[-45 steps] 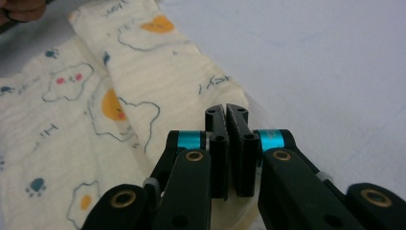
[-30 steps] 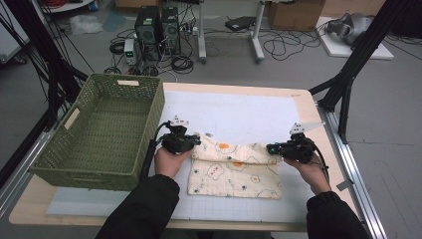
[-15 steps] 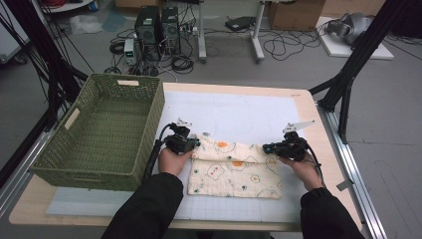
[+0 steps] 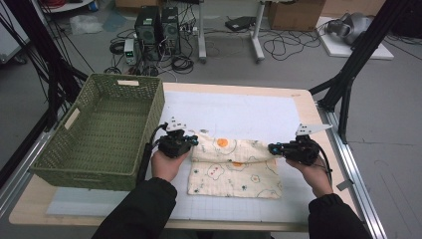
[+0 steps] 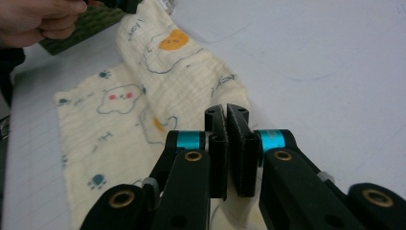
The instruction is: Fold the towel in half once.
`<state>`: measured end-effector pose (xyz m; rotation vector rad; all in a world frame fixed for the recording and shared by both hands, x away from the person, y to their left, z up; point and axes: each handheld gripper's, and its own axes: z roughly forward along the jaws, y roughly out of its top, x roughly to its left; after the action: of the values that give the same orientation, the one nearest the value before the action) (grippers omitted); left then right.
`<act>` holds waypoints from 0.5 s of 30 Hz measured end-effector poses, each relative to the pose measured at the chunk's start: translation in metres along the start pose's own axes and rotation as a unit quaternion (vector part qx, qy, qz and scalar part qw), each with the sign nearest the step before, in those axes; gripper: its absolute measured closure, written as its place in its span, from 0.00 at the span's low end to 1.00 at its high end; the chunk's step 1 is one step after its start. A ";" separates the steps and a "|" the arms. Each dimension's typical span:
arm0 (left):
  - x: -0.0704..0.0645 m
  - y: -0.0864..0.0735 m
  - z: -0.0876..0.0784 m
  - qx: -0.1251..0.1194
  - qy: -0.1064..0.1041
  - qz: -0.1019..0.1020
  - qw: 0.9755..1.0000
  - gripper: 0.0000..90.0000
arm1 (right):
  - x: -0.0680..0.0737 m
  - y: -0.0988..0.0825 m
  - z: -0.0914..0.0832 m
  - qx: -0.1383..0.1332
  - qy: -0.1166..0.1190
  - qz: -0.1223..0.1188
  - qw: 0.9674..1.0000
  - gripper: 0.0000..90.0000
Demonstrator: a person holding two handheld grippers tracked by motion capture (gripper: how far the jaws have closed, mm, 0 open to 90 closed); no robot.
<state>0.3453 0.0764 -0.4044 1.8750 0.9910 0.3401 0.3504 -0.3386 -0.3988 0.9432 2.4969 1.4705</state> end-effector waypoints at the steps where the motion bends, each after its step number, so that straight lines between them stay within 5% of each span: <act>1: -0.003 -0.003 -0.005 -0.003 -0.003 0.005 1.000 0.98 | 0.004 -0.002 -0.003 0.001 0.006 -0.003 1.000 0.97; 8: -0.012 -0.036 -0.028 0.036 -0.054 0.008 0.998 0.97 | 0.022 -0.031 -0.009 0.031 0.075 0.011 0.997 0.88; 13: -0.018 -0.031 -0.043 0.020 -0.080 0.015 0.996 0.82 | 0.027 -0.029 -0.017 0.015 0.099 0.016 0.995 0.82; 15: -0.017 -0.026 -0.044 0.019 -0.077 0.017 0.997 0.78 | 0.026 -0.023 -0.022 0.008 0.083 0.009 0.996 0.79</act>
<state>0.2951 0.0966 -0.4008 1.9234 0.8676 0.1949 0.3109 -0.3487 -0.4003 0.8817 2.6248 1.5999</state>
